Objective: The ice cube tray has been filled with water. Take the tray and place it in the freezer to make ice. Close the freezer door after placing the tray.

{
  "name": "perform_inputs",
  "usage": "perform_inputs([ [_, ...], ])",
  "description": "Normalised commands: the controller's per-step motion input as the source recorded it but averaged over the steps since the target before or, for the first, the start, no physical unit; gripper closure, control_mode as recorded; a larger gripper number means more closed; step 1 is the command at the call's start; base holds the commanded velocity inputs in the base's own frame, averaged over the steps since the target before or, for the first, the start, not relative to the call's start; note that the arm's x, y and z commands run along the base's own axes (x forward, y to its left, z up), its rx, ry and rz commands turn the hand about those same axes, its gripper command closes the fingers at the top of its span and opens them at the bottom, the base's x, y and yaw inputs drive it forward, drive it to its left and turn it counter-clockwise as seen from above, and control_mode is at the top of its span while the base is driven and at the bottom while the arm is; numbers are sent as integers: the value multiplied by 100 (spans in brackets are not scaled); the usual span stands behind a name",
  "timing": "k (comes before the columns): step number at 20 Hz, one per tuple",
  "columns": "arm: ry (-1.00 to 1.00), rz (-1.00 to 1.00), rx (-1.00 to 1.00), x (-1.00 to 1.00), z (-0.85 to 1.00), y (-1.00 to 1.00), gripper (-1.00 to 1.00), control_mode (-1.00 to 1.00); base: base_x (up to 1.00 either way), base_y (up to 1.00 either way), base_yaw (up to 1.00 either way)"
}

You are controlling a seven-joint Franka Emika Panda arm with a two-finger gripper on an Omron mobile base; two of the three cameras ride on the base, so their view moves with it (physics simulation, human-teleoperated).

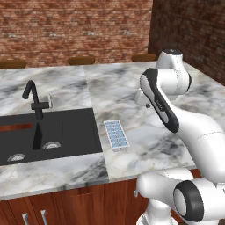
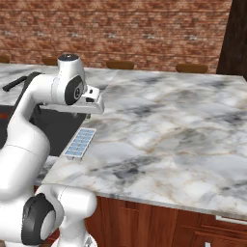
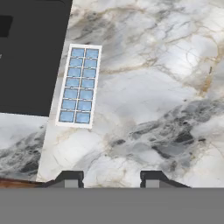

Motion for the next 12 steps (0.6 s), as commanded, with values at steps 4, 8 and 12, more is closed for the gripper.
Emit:
perform_inputs([
  [4,-2,0,-1,-28,0,15,-100,-100,0,0,0],
  [8,-1,0,-17,-55,-8,55,-100,-100,0,0,0],
  [12,0,0,-30,-38,-34,49,-100,-100,0,0,0],
])
